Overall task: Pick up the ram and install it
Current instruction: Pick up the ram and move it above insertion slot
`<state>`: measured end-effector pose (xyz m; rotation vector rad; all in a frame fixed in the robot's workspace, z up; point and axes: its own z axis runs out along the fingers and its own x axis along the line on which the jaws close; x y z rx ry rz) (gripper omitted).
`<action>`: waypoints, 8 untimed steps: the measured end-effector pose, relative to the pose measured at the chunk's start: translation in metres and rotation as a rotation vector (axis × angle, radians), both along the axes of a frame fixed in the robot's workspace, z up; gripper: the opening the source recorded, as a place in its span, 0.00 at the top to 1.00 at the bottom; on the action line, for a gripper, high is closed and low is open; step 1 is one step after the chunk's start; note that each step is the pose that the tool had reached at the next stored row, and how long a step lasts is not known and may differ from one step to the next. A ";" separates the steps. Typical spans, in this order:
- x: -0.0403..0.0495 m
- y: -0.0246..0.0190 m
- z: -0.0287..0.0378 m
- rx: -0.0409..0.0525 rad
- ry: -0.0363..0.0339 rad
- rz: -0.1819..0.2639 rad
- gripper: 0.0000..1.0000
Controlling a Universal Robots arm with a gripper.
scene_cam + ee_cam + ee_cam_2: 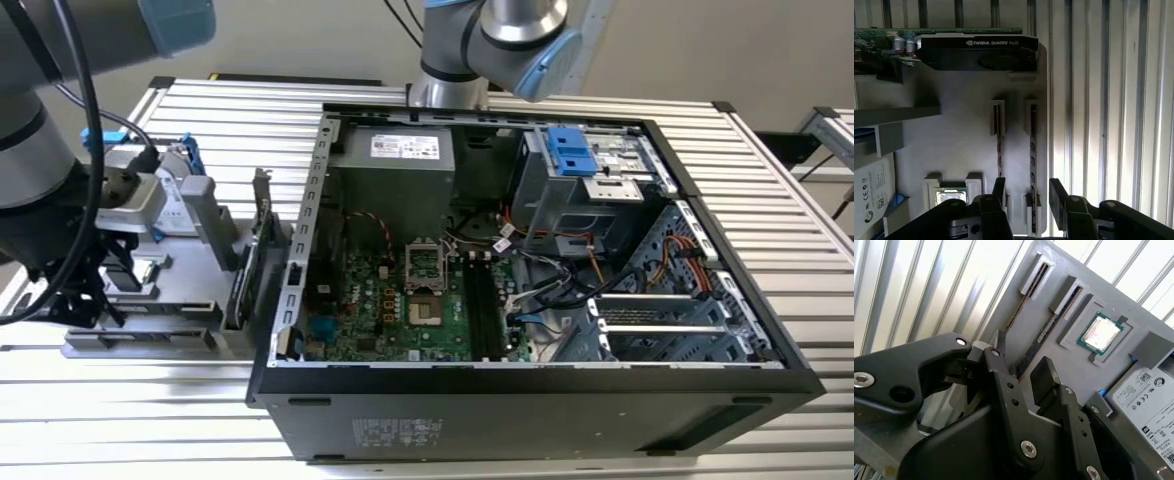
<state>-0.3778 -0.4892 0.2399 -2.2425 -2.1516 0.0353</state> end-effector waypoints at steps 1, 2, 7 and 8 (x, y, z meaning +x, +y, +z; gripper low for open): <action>0.0000 0.0000 -0.0011 0.0000 0.0000 0.000 0.00; 0.0000 0.0000 -0.0022 0.0001 -0.0001 0.000 0.00; -0.0001 0.0001 -0.0071 0.0001 0.0000 0.000 0.00; -0.0001 0.0001 -0.0078 0.0001 0.0000 0.000 0.00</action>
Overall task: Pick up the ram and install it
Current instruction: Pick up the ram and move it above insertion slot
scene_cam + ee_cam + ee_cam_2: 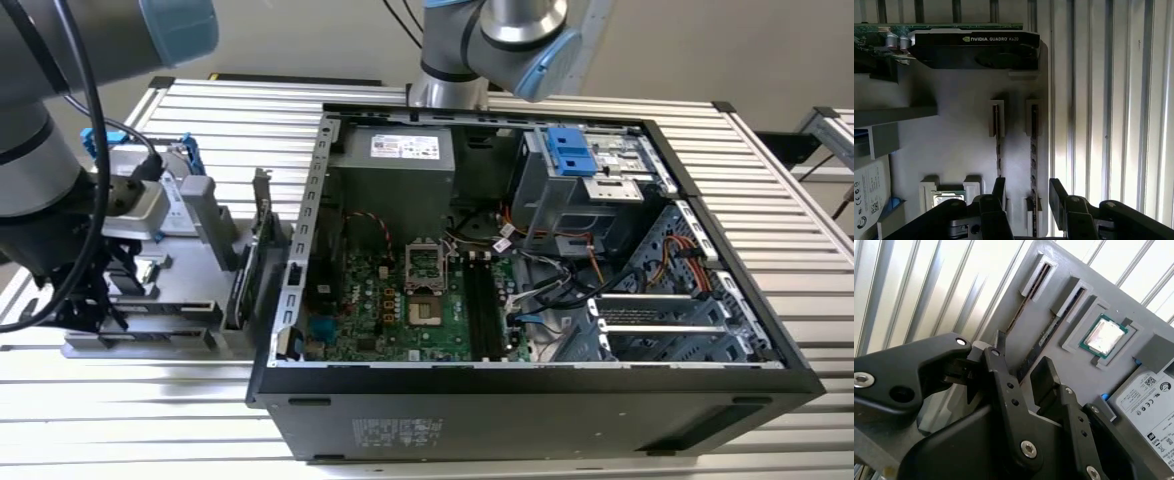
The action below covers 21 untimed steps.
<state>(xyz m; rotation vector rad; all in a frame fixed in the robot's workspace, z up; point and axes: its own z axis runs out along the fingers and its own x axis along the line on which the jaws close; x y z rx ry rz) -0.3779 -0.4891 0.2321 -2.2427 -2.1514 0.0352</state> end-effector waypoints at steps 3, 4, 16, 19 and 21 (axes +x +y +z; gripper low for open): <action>0.0000 -0.0001 -0.0015 -0.0001 0.0002 0.000 0.00; 0.0000 0.0000 -0.0019 -0.0001 0.0001 0.000 0.00; 0.0001 -0.0001 -0.0103 -0.0001 -0.0006 0.000 0.00; 0.0001 -0.0001 -0.0104 0.0001 -0.0006 0.000 0.00; 0.0001 -0.0001 -0.0105 0.0002 -0.0008 0.000 0.00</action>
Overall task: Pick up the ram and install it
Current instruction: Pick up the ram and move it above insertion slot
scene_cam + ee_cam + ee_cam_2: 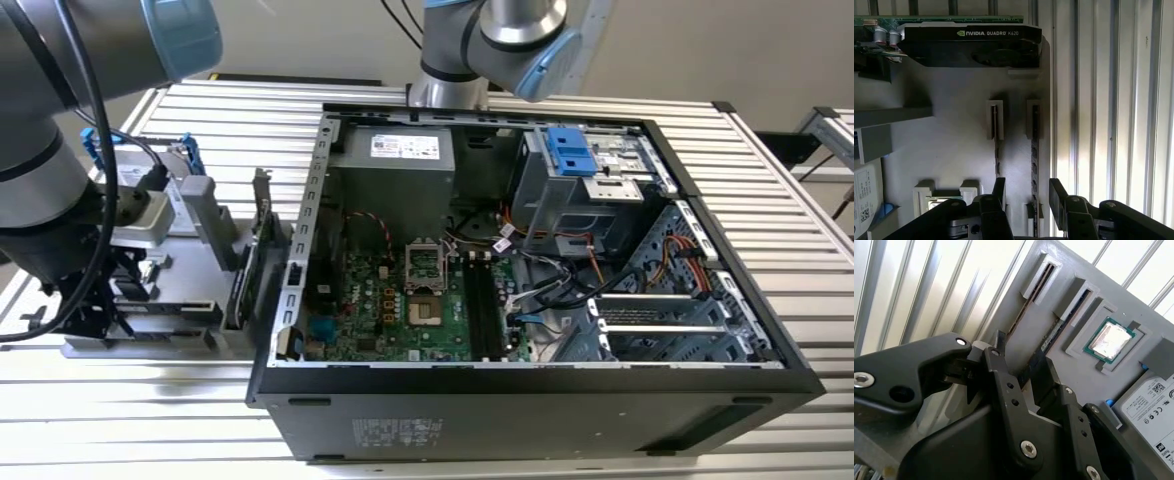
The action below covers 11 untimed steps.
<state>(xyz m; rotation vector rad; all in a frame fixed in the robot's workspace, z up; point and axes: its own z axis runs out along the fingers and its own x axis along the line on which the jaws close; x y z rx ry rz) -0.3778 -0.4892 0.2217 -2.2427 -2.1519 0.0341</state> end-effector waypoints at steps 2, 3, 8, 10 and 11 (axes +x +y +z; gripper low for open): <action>0.0000 0.0000 0.0000 0.0001 -0.0003 0.000 0.00; 0.0000 0.0000 -0.0001 0.0001 -0.0004 0.000 0.00; -0.0003 0.0000 -0.0006 0.0000 -0.0130 0.000 0.00; -0.0010 0.0000 -0.0013 0.0000 -0.0214 0.000 0.00; -0.0018 0.0000 -0.0017 0.0000 -0.0240 0.000 0.00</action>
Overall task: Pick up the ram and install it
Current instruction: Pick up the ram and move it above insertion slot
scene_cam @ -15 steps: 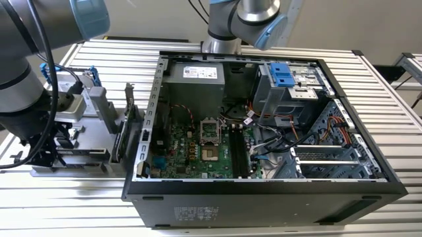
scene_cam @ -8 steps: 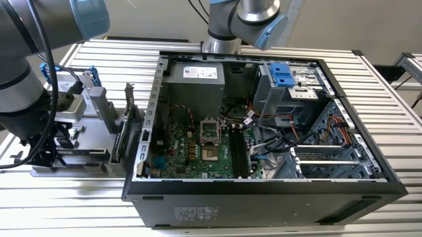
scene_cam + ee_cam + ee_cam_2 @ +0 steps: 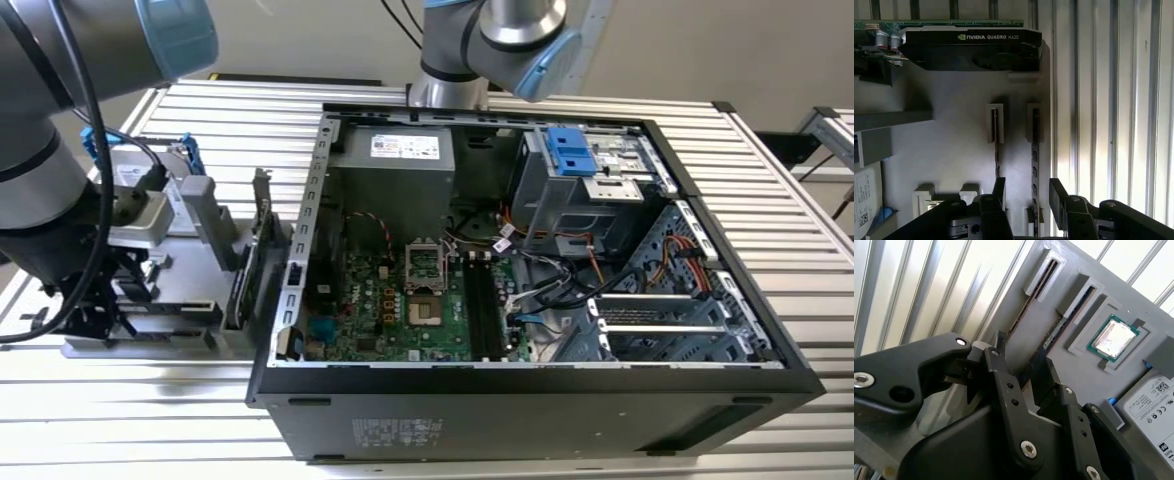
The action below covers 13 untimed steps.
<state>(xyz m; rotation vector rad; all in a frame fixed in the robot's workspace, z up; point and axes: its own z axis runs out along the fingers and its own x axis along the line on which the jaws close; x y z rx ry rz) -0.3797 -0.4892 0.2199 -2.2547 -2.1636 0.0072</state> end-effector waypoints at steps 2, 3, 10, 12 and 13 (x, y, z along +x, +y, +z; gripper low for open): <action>-0.0014 -0.0001 -0.0007 0.0000 -0.0015 0.000 0.00; -0.0015 -0.0003 -0.0013 0.0002 -0.0018 0.000 0.00; -0.0019 -0.0032 -0.0063 0.0000 -0.0017 0.000 0.00; -0.0018 -0.0045 -0.0083 -0.0001 -0.0016 0.001 0.00; -0.0018 -0.0049 -0.0094 0.0001 -0.0017 0.001 0.00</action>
